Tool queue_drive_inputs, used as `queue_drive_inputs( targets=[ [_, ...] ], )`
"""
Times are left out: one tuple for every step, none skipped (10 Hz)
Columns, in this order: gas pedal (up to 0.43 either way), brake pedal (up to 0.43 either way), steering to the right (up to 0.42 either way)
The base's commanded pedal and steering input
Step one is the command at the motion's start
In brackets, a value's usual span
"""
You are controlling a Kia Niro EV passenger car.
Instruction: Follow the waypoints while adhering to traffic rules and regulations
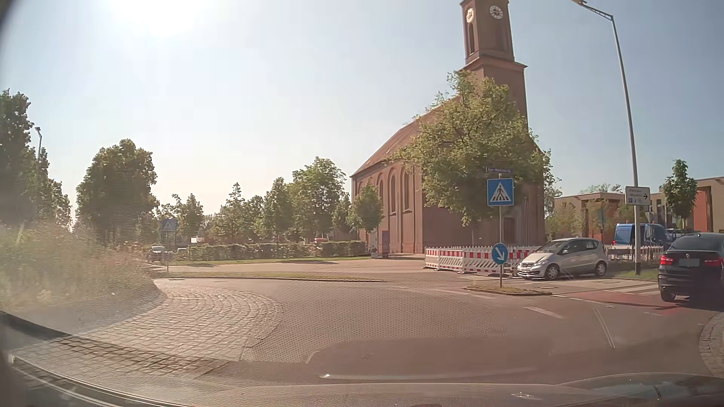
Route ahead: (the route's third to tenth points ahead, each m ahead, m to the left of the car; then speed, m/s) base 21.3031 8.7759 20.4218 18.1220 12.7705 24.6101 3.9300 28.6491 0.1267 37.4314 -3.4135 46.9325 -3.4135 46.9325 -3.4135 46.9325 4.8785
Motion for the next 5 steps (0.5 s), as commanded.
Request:
queue_drive_inputs(
  targets=[
    [0.268,0.012,0.17],
    [0.26,0.012,0.136],
    [0.248,0.012,0.084],
    [0.248,0.012,0.044],
    [0.24,0.012,-0.015]
  ],
)
